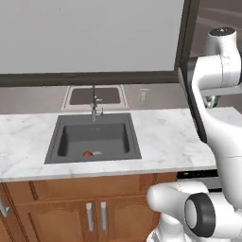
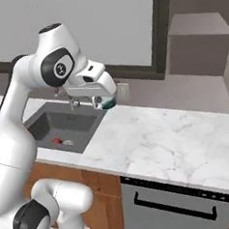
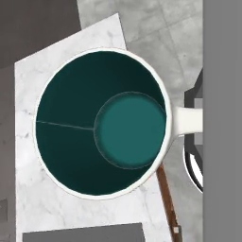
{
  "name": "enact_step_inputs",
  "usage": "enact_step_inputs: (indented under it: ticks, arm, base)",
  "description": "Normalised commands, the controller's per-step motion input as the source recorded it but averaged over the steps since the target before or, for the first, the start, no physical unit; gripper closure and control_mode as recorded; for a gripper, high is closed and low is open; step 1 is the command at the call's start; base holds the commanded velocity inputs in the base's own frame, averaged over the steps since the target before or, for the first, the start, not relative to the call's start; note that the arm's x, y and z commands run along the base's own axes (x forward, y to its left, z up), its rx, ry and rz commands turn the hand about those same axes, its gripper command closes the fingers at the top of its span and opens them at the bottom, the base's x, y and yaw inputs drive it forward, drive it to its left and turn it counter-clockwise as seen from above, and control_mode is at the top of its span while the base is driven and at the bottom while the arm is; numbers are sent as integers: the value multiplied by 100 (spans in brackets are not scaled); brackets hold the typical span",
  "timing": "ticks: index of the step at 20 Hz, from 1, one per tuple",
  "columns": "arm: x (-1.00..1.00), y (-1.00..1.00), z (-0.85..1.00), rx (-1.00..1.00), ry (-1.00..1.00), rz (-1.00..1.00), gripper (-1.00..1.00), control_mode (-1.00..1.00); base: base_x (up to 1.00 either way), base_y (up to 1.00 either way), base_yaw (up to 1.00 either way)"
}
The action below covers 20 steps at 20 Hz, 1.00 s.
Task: Pick the teapot and mug and place them in the sink. Then turn on the water.
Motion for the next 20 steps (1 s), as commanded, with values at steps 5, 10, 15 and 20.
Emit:
enact_step_inputs:
  ticks: [5, 10, 15, 20]
  arm:
    - [0, 0, 0, 0, 0, 0, 100, 100]
    - [0, 0, 0, 0, 0, 0, 100, 100]
    - [0, 0, 0, 0, 0, 0, 100, 100]
    - [0, 0, 0, 0, 0, 0, 100, 100]
  base:
    - [32, 22, -43]
    - [3, 23, -31]
    - [-23, 48, -9]
    - [-36, 80, -1]
